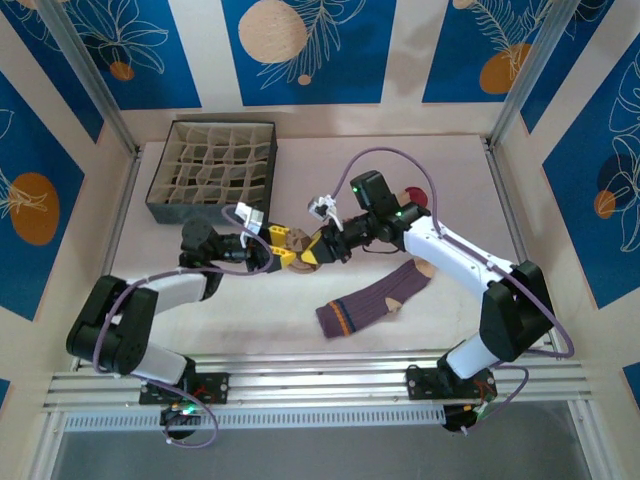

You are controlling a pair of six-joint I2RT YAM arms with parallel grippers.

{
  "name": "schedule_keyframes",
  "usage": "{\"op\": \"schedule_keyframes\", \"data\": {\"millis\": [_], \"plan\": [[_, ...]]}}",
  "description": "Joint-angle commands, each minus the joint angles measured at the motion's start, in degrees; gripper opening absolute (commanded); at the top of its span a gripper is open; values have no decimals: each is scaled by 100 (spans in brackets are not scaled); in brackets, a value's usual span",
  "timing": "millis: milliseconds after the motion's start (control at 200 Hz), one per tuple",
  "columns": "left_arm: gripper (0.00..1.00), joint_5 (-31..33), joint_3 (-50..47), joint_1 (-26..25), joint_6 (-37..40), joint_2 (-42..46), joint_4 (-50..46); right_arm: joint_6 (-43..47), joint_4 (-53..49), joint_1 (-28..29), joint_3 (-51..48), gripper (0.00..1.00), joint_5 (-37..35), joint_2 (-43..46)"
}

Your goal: Roll the socks

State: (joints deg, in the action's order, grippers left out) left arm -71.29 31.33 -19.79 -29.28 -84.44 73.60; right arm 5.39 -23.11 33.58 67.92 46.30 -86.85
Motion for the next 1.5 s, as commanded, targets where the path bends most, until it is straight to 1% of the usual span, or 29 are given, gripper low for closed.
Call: {"op": "schedule_keyframes", "data": {"millis": [0,45,120,210,260,295,395,430,465,475,495,510,515,535,685,730,780,845,900,935,975,1000,1030,1095,1155,1251,1321,1406,1496], "plan": [[37,-330,248,-25,-501,-161,699,-16,-298,87,341,0,1364,-33],[35,-362,270,-29,-516,-128,697,11,-387,88,409,0,1492,-80],[26,-454,351,-26,-590,-99,695,69,-551,87,545,0,1666,-188],[13,-568,446,-24,-687,-47,694,152,-729,96,722,0,1853,-330],[4,-619,493,-25,-741,-15,697,232,-889,117,857,0,1887,-428],[0,-646,528,-23,-782,11,694,305,-1010,129,948,0,1871,-496],[0,-693,626,-25,-878,124,698,321,-1104,106,1125,0,1749,-634],[0,-678,653,-14,-918,148,699,242,-1026,89,1145,8,1589,-639],[0,-653,676,2,-949,178,699,154,-904,56,1132,22,1364,-618],[0,-644,680,8,-955,188,699,120,-868,44,1122,24,1298,-608],[0,-614,689,29,-963,203,691,48,-759,13,1091,33,1121,-568],[0,-588,690,45,-974,219,693,31,-740,6,1087,34,1084,-560],[0,-579,690,49,-974,227,696,-1,-695,-12,1082,36,1013,-543],[0,-532,689,85,-985,238,694,-70,-590,-53,1053,40,860,-501],[0,-163,586,541,-836,390,437,-768,283,-416,783,55,-60,-93],[0,-48,559,738,-651,488,83,-953,450,-502,741,57,-356,1],[0,69,541,934,-269,646,-398,-1125,485,-554,766,60,-786,48],[0,267,602,1129,455,927,-1516,-1235,303,-542,918,60,-1493,2],[0,558,759,1249,1308,1227,-2796,-1431,98,-493,1090,60,-2082,-148],[0,829,921,1291,2081,1398,-3903,-1702,-91,-470,1279,60,-2498,-315],[0,1252,1138,1323,2815,1558,-4997,-1899,-341,-467,1550,59,-2722,-572],[0,1495,1256,1338,3108,1625,-5511,-2061,-477,-445,1733,59,-2846,-760],[0,1791,1375,1381,3421,1657,-5907,-2197,-624,-390,1934,58,-2999,-969],[0,2387,1557,1517,3588,1626,-6303,-2395,-809,-212,2367,57,-3347,-1437],[0,2772,1749,1637,3646,1495,-6497,-2572,-938,-26,2802,58,-3654,-1893],[0,3408,2103,1737,3735,1199,-6842,-2898,-1205,143,3633,58,-3966,-2657],[0,3923,2341,1783,3728,927,-7000,-3091,-1376,214,4312,58,-4037,-3237],[0,4337,2604,1833,3735,557,-7059,-3174,-1676,286,5219,58,-3976,-3963],[0,4625,2881,1862,3805,121,-7032,-3214,-2377,351,6430,59,-4207,-4796]]}}
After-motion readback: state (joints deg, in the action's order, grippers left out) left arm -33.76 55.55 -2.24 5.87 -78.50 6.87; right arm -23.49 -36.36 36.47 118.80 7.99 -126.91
